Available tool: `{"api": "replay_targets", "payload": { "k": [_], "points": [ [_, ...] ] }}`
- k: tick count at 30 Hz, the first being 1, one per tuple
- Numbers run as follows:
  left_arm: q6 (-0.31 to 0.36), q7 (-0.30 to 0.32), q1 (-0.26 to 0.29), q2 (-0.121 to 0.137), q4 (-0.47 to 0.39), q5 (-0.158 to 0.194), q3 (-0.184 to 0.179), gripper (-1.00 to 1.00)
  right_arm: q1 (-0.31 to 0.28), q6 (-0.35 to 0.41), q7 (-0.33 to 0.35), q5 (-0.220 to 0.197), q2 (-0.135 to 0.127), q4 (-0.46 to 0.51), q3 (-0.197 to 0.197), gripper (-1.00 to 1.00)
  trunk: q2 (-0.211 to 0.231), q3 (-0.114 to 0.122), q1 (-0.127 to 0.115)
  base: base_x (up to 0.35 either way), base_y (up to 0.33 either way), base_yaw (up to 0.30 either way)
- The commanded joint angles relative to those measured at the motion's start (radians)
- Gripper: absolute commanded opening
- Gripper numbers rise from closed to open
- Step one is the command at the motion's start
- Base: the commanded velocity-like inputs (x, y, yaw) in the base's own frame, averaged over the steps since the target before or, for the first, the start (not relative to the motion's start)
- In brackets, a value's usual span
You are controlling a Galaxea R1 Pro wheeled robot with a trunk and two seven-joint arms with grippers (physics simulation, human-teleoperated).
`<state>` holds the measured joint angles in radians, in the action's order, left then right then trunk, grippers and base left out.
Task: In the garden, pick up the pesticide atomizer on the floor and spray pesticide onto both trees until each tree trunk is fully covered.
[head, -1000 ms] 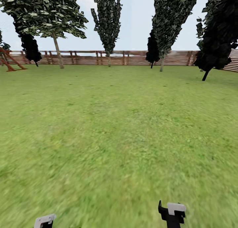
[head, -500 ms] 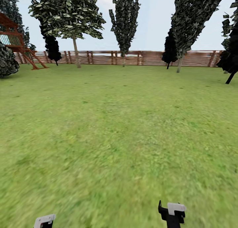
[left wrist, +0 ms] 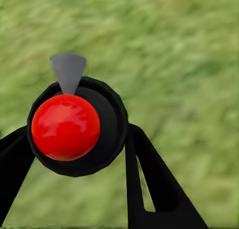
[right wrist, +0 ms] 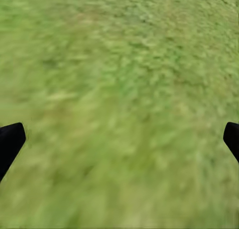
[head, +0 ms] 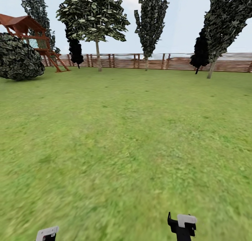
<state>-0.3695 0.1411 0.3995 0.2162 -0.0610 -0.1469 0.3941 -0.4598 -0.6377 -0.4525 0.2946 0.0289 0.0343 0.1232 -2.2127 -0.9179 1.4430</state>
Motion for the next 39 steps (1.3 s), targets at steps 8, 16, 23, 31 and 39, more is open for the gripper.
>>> {"api": "replay_targets", "payload": {
  "k": [8,16,23,31,39],
  "points": [
    [-0.003,0.003,0.001,0.0,0.001,-0.009,0.01,-1.0,0.0,-0.002,-0.005,0.011,0.0,-0.001,0.008,1.0,0.0,-0.001,0.0,0.0,0.0,0.282],
    [-0.003,0.003,0.001,0.001,0.001,-0.004,0.011,-1.0,0.0,-0.002,-0.005,0.011,0.0,-0.001,0.007,1.0,0.0,-0.001,0.0,0.109,0.0,0.282],
    [-0.003,0.003,0.001,0.002,0.001,-0.003,0.011,-1.0,0.0,-0.002,-0.005,0.011,0.0,-0.001,0.007,1.0,0.0,-0.001,0.0,0.328,0.011,0.281],
    [-0.003,0.003,0.001,0.002,0.001,-0.005,0.011,-1.0,0.0,-0.002,-0.005,0.011,0.0,-0.001,0.007,1.0,0.0,-0.001,0.0,0.336,0.027,0.281],
    [-0.003,0.003,0.001,0.002,0.001,-0.005,0.011,-1.0,0.0,-0.002,-0.003,0.011,0.004,-0.001,0.007,1.0,0.0,-0.001,0.0,0.337,0.0,0.075]
  ]
}}
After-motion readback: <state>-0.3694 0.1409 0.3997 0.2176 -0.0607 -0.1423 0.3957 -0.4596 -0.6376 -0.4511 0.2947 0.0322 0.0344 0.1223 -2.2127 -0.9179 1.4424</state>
